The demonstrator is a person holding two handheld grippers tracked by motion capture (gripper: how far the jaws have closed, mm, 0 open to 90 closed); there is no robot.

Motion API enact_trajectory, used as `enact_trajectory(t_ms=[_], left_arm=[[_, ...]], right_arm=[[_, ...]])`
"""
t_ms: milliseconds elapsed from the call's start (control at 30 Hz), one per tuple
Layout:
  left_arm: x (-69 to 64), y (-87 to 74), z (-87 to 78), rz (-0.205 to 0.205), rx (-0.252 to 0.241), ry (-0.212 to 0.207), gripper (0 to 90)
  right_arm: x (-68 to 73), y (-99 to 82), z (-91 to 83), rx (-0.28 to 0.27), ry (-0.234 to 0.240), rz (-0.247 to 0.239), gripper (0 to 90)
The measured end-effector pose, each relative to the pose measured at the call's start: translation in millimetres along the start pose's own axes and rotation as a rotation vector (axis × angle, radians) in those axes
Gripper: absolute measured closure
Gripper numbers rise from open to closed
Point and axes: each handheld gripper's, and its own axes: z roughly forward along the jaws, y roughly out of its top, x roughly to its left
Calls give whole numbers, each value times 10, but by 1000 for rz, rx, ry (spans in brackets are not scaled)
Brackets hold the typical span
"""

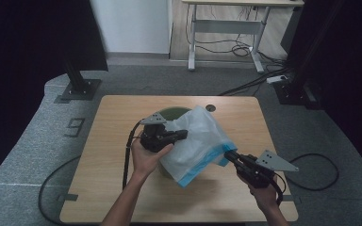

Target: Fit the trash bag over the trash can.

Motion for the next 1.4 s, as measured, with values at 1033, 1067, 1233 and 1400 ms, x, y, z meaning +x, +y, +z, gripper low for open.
enact_trajectory(t_ms=[1033,1067,1233,1400], left_arm=[[186,13,-272,-4,-72,98,900],[191,5,-281,-5,-73,97,900],[99,-11,-279,36,-60,28,900],[-131,25,-194,117,-17,29,630]], right_arm=[[-187,-137,55,54,-37,39,890],[-194,-149,52,56,-36,40,889],[-188,-149,44,54,-30,37,890],[-162,-92,64,44,-21,28,889]])
